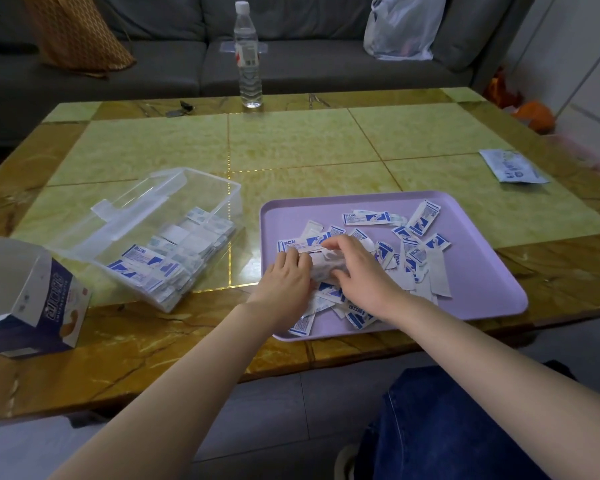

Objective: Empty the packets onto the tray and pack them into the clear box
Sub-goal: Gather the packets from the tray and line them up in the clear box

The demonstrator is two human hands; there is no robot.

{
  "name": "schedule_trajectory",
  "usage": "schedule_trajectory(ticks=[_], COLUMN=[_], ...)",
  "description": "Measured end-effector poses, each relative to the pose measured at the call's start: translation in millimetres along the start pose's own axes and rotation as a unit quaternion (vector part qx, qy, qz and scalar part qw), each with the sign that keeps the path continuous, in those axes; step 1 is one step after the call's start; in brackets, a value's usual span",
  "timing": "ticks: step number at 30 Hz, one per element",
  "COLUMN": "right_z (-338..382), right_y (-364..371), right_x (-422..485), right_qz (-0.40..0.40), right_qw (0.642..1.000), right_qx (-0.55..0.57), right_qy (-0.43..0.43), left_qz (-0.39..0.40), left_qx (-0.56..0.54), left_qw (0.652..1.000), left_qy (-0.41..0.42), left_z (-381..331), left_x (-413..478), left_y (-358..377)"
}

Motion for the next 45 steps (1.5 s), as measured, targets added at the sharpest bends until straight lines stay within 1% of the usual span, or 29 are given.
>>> schedule_trajectory(ticks=[2,5,10,13,15,17,20,22,24,26,29,33,35,41,45], right_z=[1,3,-2,0,-1,-2,-2,-3,-7,-9,-3,9,12,33,54], right_y=[9,14,8,3,2,3,2,4,9,9,5,-4,-7,-8,-9], right_x=[-5,-6,-4,-5,-5,-6,-6,-7,-7,-8,-9,-11,-14,-28,-36], right_qz=[0.021,0.026,-0.008,-0.062,-0.060,-0.040,-0.047,-0.043,-0.027,-0.026,-0.045,-0.068,-0.072,-0.059,-0.023], right_qw=[0.999,0.999,0.995,0.991,0.991,0.991,0.992,0.989,0.986,0.987,0.988,0.988,0.988,0.990,0.993], right_qx=[0.024,0.012,-0.092,-0.104,-0.111,-0.121,-0.115,-0.131,-0.154,-0.152,-0.136,-0.121,-0.121,-0.113,-0.084], right_qy=[-0.006,-0.035,-0.042,-0.060,-0.050,-0.033,-0.033,-0.047,-0.052,-0.048,-0.052,-0.062,-0.063,-0.066,-0.079], left_qz=[-0.003,-0.004,0.002,-0.013,-0.018,-0.008,-0.002,0.010,0.042,0.062,0.039,-0.030,-0.047,-0.102,-0.128], left_qx=[-0.011,-0.017,0.016,0.028,0.029,0.020,0.030,0.048,0.064,0.066,0.036,-0.035,-0.054,-0.100,-0.126], left_qw=[1.000,1.000,1.000,1.000,0.999,0.999,0.999,0.999,0.997,0.996,0.998,0.998,0.996,0.986,0.978], left_qy=[0.005,0.015,0.012,-0.003,-0.012,-0.027,-0.031,-0.015,0.010,0.013,-0.022,-0.042,-0.043,-0.087,-0.103], left_z=[-1,-3,-3,-3,-1,1,1,1,1,3,4,5,7,24,38], left_x=[3,3,-4,-6,-7,-8,-10,-11,-12,-10,-8,-13,-18,-35,-50], left_y=[5,4,0,-3,-3,0,1,-1,-1,0,-3,-20,-30,-54,-62])
Point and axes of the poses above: each hand's wrist, its own x-axis towards the middle knuckle, its own y-axis out of the palm, z = x × y, the point moved 4 cm from there along x, towards the middle knuckle, and after that the axes turned 15 degrees about y, right-handed, at the moved point
